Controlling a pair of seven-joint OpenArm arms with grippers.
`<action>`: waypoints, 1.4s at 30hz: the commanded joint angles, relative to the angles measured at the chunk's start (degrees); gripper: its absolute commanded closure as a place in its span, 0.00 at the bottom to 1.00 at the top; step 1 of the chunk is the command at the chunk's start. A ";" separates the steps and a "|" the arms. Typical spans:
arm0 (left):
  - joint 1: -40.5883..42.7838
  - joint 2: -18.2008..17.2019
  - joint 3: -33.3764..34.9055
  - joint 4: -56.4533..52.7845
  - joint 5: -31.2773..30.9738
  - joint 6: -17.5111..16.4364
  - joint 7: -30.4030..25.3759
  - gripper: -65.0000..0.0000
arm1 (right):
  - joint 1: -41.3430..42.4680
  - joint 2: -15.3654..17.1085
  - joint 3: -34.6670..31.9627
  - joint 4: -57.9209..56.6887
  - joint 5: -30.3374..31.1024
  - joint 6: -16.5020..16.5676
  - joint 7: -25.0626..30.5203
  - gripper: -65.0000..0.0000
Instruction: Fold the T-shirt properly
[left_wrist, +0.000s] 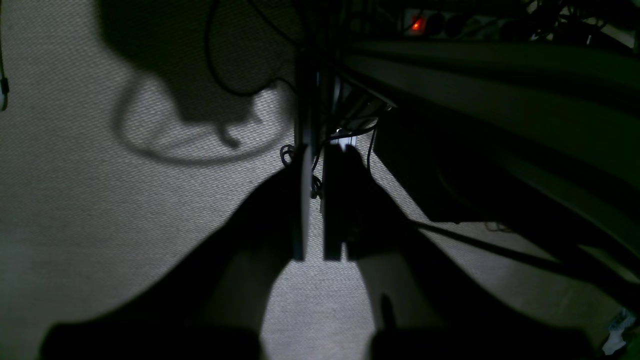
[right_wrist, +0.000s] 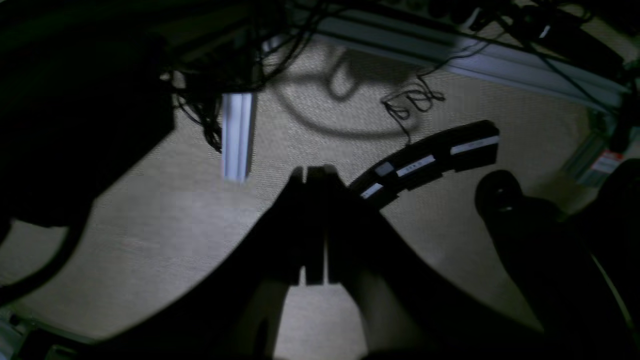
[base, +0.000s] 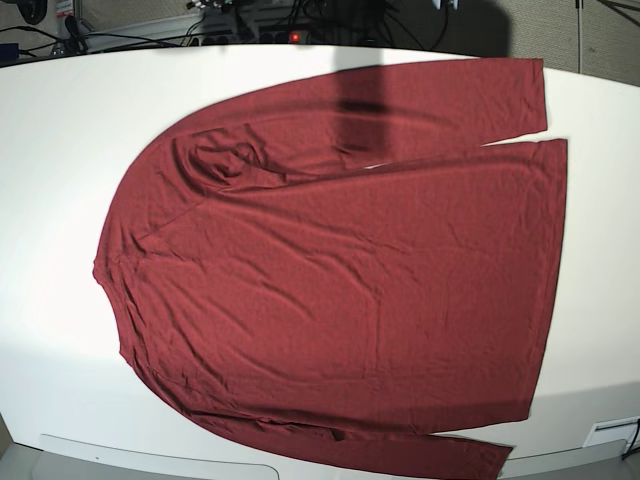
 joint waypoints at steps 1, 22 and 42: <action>0.92 0.13 0.00 0.11 0.00 -0.39 -0.24 0.92 | -0.39 0.44 -0.04 0.31 0.02 0.22 0.13 1.00; 22.95 0.09 0.00 34.32 6.21 -0.42 6.95 0.92 | -24.48 11.04 -0.09 33.79 2.49 5.03 -3.41 1.00; 45.77 -8.04 -0.11 78.53 16.50 -0.39 13.92 0.92 | -56.76 31.08 0.04 92.87 13.81 7.69 -20.26 1.00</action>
